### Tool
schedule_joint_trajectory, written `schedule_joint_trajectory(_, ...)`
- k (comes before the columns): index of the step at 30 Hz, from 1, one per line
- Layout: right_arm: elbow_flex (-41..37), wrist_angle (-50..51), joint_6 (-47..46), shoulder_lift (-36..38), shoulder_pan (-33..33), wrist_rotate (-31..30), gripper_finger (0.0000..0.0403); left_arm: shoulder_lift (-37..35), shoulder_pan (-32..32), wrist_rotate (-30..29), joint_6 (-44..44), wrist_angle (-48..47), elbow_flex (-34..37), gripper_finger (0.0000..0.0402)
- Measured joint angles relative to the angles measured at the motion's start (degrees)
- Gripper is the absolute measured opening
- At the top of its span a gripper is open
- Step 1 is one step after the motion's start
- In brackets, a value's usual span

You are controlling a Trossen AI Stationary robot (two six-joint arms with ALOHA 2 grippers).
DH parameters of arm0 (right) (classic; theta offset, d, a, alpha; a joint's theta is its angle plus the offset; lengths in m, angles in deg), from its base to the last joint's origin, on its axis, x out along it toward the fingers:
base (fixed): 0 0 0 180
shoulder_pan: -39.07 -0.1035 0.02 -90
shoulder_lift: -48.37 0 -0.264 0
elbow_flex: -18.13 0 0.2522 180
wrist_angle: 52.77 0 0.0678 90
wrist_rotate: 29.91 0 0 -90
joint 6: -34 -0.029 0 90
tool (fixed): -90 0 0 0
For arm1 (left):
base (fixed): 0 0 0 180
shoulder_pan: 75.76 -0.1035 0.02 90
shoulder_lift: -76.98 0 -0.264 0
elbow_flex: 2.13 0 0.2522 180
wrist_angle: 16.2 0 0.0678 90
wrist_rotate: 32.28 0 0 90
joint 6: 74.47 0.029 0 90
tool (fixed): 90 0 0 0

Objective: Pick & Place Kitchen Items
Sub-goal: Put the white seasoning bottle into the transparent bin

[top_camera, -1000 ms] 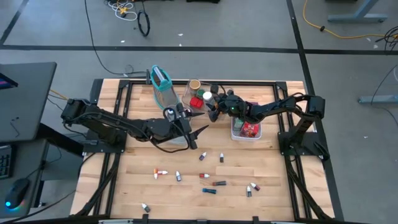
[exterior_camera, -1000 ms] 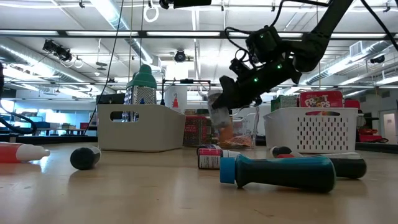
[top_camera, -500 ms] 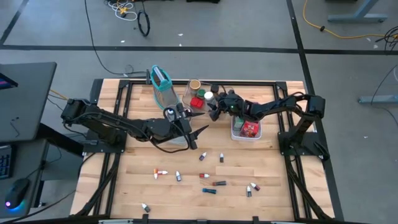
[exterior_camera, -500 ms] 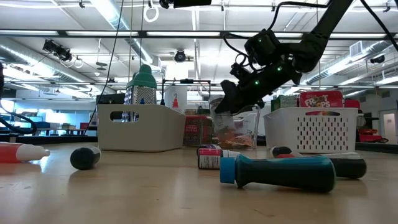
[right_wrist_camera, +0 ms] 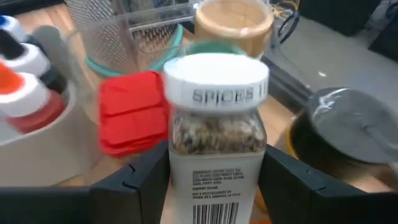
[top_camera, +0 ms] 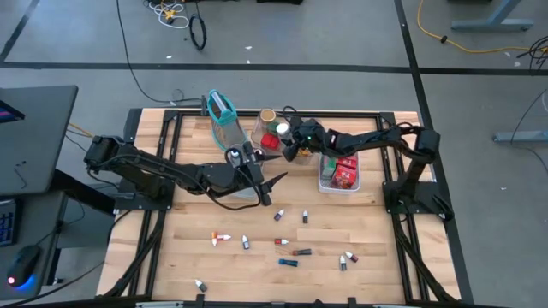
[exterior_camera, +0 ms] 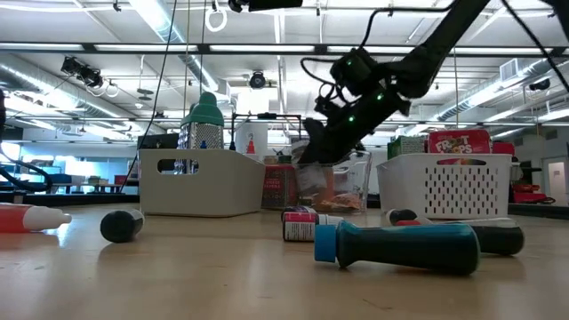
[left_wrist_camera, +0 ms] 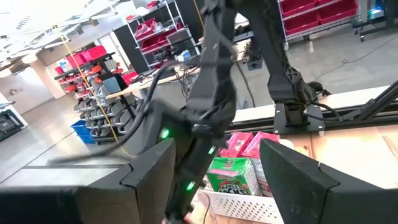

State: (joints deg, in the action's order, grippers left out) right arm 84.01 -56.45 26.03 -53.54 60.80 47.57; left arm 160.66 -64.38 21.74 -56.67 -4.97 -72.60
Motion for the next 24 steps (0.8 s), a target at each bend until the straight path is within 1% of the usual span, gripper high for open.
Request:
schedule_joint_trajectory(2, 0.75, -1.67, -0.06, -1.9, 0.32, 1.3, 0.0215, 0.0, 0.0, 1.19, 0.0, -0.04, 0.0, 0.0245)
schedule_joint_trajectory(4, 1.93, -3.87, 1.69, -4.21, 0.38, 0.93, 0.0215, 0.0, 0.0, 2.5, 0.0, 0.0, 0.0, 0.0245)
schedule_joint_trajectory(7, 3.09, -3.15, 3.38, -6.45, 0.34, -1.37, 0.0215, 0.02, 0.02, 2.86, -0.38, 0.28, 0.02, 0.0245)
schedule_joint_trajectory(11, 3.45, -3.56, 5.37, -7.44, 0.34, -1.24, 0.0219, -0.28, 0.25, -1.85, -2.21, -0.34, 0.04, 0.0245)
schedule_joint_trajectory(16, 3.45, -3.34, 7.56, -7.49, 0.55, -1.4, 0.0243, -0.77, 0.31, -8.68, -2.35, -0.23, 0.02, 0.0245)
schedule_joint_trajectory(22, 3.46, -4.06, 10.52, -5.26, 0.48, -1.61, 0.0271, -1.86, 0.83, -10.65, -3.96, -0.24, 0.0, 0.0245)
schedule_joint_trajectory(24, 3.47, -2.82, 10.62, -3.58, 0.32, -1.62, 0.0275, -3.48, 1.79, -12.11, -3.87, -2.33, 0.08, 0.0245)
